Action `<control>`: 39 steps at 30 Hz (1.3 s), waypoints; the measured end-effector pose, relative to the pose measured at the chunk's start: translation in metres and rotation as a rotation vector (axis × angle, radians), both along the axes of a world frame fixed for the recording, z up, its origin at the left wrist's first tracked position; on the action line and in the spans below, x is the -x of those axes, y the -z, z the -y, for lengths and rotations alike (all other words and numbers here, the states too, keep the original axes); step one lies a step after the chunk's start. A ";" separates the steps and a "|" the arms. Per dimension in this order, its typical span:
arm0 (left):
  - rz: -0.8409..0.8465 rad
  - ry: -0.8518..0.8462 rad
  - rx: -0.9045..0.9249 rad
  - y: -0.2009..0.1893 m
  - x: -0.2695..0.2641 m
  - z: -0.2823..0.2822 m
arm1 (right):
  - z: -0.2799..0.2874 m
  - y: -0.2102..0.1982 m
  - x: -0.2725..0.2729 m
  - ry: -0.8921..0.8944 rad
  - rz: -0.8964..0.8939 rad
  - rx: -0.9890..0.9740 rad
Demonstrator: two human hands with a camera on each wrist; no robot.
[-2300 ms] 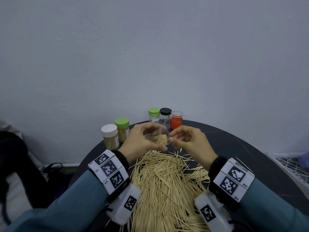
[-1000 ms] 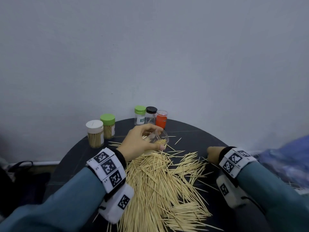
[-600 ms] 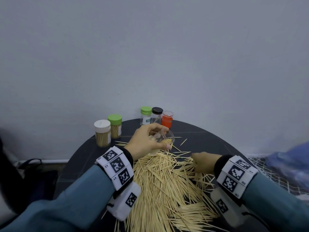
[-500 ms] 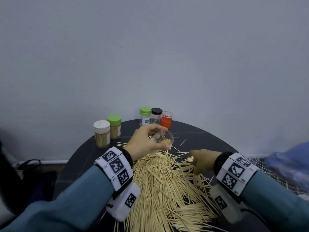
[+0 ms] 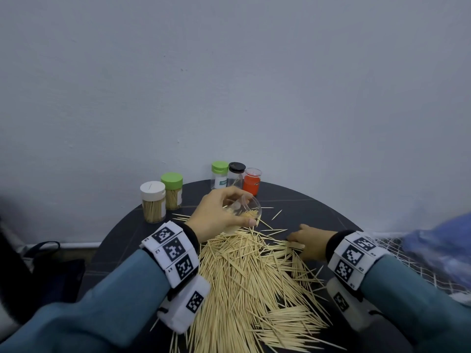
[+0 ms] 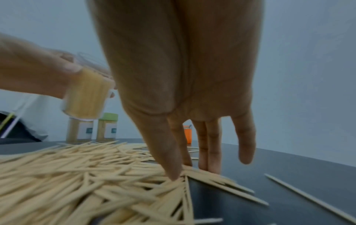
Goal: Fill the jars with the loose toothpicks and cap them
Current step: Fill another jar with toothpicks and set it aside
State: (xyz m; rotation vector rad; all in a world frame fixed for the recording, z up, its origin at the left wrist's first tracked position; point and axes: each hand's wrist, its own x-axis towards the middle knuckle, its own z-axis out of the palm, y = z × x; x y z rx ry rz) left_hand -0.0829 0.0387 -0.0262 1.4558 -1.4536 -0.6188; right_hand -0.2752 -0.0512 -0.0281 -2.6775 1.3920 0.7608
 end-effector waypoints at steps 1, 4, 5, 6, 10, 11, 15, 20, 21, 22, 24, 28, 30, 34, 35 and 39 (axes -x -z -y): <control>-0.001 0.000 -0.001 0.000 0.000 0.000 | -0.002 0.001 0.000 -0.008 0.019 -0.009; -0.002 0.003 0.002 0.001 0.001 0.000 | -0.008 0.006 -0.001 -0.019 0.094 -0.057; 0.000 0.004 0.003 0.001 0.001 0.000 | -0.009 0.007 -0.002 -0.028 0.116 -0.066; 0.001 0.005 0.003 0.002 0.001 0.000 | -0.009 0.008 -0.002 -0.028 0.140 -0.083; 0.013 0.002 0.001 0.003 0.000 0.000 | -0.014 0.009 -0.007 -0.057 0.232 -0.117; 0.017 -0.001 -0.001 0.003 0.000 0.000 | -0.014 0.009 -0.009 -0.067 0.235 -0.101; 0.029 -0.002 -0.007 0.005 0.000 0.001 | -0.017 0.009 -0.017 -0.096 0.213 -0.072; 0.046 0.000 -0.020 0.008 -0.001 0.003 | -0.020 0.010 -0.026 -0.118 0.165 -0.059; 0.046 0.001 -0.025 0.008 -0.001 0.003 | -0.020 0.011 -0.027 -0.118 0.158 -0.054; 0.044 0.002 -0.030 0.008 -0.002 0.003 | -0.020 0.012 -0.028 -0.113 0.155 -0.054; 0.046 0.002 -0.038 0.009 -0.002 0.004 | -0.023 0.013 -0.031 -0.105 0.141 -0.057; 0.065 0.004 -0.044 0.011 -0.002 0.005 | -0.025 0.010 -0.034 -0.119 0.102 -0.074; 0.064 0.001 -0.044 0.012 -0.002 0.005 | -0.024 0.008 -0.034 -0.104 0.123 -0.097; 0.067 0.000 -0.042 0.012 -0.004 0.005 | -0.015 0.004 -0.032 -0.082 0.214 -0.173; 0.069 0.000 -0.040 0.012 -0.004 0.005 | -0.011 0.005 -0.030 -0.063 0.255 -0.193; 0.074 0.000 -0.034 0.011 -0.005 0.005 | 0.006 0.008 -0.027 0.079 0.487 -0.341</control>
